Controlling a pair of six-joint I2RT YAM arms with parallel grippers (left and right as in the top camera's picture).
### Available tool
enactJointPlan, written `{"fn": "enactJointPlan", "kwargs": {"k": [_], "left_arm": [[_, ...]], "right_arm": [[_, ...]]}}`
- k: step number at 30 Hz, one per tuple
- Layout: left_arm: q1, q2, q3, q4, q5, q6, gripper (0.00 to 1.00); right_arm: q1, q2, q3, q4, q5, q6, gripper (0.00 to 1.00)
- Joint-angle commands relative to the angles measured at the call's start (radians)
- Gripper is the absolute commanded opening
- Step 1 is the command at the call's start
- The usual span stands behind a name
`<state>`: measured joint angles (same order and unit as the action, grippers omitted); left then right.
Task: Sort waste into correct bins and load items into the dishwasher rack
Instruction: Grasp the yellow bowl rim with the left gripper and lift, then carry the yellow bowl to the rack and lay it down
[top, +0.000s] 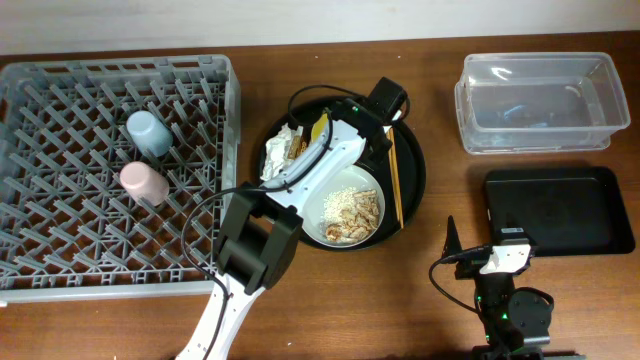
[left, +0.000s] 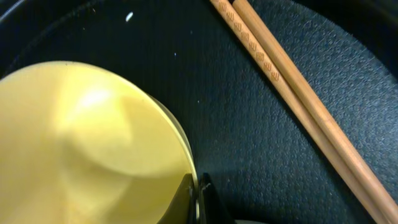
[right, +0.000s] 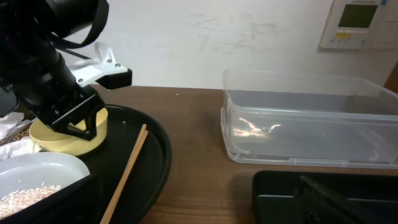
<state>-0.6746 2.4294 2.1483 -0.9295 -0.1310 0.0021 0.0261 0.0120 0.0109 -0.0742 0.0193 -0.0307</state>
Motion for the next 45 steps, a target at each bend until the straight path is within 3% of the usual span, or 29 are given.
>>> {"fn": "enactJointPlan", "kwargs": {"k": [1, 7, 12, 18, 26, 31, 36, 38, 41, 45], "left_arm": [[0.002, -0.008, 0.071, -0.029, 0.034, -0.030, 0.01], [0.004, -0.151, 0.126, -0.118, 0.033, -0.084, 0.01], [0.027, -0.316, 0.126, -0.235, 0.042, -0.243, 0.00], [0.238, -0.461, 0.126, -0.396, 0.135, -0.264, 0.01], [0.692, -0.466, 0.125, -0.491, 0.582, -0.256, 0.00], [0.946, -0.466, 0.124, -0.520, 0.949, -0.138, 0.01], [1.085, -0.466, 0.107, -0.577, 1.130, 0.001, 0.01], [1.133, -0.466, 0.069, -0.584, 1.294, 0.092, 0.01], [1.200, -0.466, -0.023, -0.580, 1.369, 0.133, 0.01], [1.323, -0.466, -0.187, -0.493, 1.608, 0.221, 0.00]], "right_arm": [[0.006, -0.006, -0.005, -0.006, 0.013, -0.003, 0.98], [0.006, -0.006, -0.005, -0.006, 0.013, -0.003, 0.98], [0.006, -0.006, -0.005, -0.006, 0.013, -0.003, 0.98], [0.006, -0.006, -0.005, -0.006, 0.013, -0.003, 0.98], [0.006, -0.006, -0.005, -0.006, 0.013, -0.003, 0.98], [0.006, -0.006, -0.005, -0.006, 0.013, -0.003, 0.98], [0.006, -0.006, -0.005, -0.006, 0.013, -0.003, 0.98], [0.006, -0.006, -0.005, -0.006, 0.013, -0.003, 0.98], [0.006, -0.006, -0.005, -0.006, 0.013, -0.003, 0.98], [0.006, -0.006, -0.005, -0.006, 0.013, -0.003, 0.98]]}}
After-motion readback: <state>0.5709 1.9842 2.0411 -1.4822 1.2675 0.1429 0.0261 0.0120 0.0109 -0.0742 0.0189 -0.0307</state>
